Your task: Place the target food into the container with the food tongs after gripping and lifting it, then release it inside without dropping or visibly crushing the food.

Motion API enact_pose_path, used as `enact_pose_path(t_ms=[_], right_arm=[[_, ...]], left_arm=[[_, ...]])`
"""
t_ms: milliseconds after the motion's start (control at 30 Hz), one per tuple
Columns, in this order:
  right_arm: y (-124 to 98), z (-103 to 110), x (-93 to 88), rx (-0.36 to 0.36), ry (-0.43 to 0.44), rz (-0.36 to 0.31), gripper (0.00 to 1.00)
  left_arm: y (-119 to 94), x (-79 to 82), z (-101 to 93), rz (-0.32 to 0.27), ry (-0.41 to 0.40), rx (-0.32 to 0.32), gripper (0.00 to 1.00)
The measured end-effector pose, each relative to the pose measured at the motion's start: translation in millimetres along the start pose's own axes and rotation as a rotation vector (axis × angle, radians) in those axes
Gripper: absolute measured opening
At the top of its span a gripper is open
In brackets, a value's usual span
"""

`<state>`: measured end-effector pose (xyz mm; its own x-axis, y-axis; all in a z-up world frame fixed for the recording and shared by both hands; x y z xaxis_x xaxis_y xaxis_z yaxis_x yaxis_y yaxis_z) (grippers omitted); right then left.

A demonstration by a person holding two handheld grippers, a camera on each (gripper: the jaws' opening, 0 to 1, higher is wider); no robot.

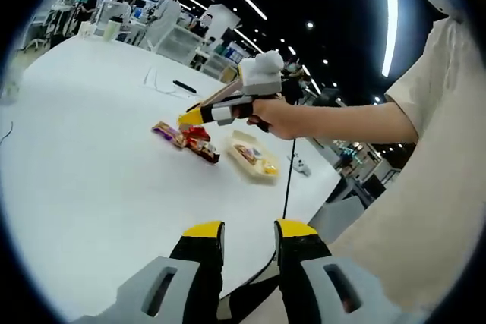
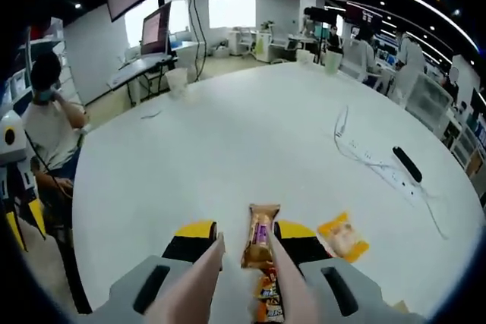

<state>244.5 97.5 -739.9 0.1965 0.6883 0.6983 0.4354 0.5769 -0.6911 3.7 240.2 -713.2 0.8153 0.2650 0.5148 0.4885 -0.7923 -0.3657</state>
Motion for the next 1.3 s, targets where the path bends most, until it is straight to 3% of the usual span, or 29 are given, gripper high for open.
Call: enact_pose_path(t_ms=[1300], right_arm=[[23, 3, -15.5, 0.035, -0.043, 0.066, 0.30]], left_arm=[[4, -1.8, 15.7, -0.002, -0.060, -0.003, 0.25]])
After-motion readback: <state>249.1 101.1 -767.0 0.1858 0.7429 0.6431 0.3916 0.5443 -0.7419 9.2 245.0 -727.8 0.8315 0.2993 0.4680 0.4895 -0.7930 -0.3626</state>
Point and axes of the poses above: the point that each gripper's makers call its tool centre point, and the gripper's own axes: y roughly forward along the fingers, z roughly to its left, x roughly out of its top, the point moved 7 cm from there along -y, roughly backward along the fingers, and after that the axes turned 15 degrees about -y, right-handed, at the moved point
